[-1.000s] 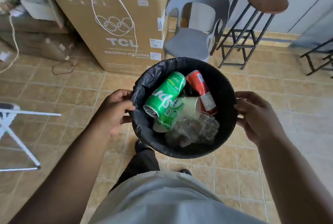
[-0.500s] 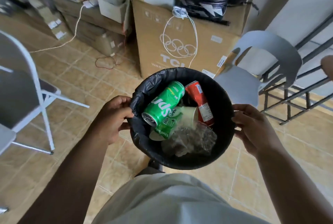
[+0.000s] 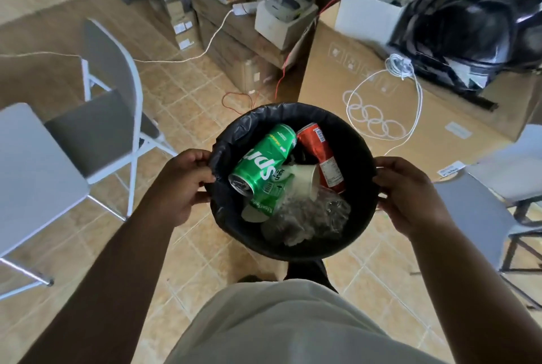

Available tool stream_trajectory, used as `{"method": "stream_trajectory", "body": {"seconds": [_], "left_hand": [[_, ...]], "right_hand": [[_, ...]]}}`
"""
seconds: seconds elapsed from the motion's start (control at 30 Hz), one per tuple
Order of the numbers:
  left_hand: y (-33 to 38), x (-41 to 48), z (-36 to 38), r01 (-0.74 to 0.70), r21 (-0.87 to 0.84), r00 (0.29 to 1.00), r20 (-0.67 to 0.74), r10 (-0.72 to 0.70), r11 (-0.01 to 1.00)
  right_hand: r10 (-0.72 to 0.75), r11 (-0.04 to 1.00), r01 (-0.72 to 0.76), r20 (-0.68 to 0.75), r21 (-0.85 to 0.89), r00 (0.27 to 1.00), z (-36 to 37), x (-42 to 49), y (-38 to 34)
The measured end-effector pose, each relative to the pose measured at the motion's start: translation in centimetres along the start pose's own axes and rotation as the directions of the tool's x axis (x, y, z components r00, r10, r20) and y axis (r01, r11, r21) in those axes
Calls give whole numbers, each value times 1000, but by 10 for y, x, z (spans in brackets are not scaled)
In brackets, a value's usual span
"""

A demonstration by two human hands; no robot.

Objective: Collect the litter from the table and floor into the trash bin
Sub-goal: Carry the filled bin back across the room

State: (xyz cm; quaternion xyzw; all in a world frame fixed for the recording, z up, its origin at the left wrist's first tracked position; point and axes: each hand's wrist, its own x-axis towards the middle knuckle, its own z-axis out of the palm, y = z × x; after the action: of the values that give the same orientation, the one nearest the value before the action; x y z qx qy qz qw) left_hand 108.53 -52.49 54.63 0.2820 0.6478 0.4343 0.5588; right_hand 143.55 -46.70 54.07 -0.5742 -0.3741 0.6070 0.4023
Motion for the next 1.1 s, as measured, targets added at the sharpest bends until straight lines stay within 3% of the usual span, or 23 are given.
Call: {"method": "stream_trajectory", "body": {"seconds": [0.33, 0.63, 0.87, 1.1], "left_hand": [[42, 92, 3, 85, -59, 970, -224, -96, 995], [94, 163, 4, 24, -138, 910, -406, -78, 990], [121, 213, -26, -12, -187, 893, -444, -74, 982], [148, 290, -84, -23, -228, 896, -437, -81, 973]], "right_hand": [[96, 987, -63, 228, -147, 969, 46, 164, -51], [68, 983, 4, 387, -182, 920, 93, 293, -111], [74, 974, 41, 479, -225, 875, 157, 368, -135], [84, 963, 46, 456, -266, 886, 238, 437, -150]]}}
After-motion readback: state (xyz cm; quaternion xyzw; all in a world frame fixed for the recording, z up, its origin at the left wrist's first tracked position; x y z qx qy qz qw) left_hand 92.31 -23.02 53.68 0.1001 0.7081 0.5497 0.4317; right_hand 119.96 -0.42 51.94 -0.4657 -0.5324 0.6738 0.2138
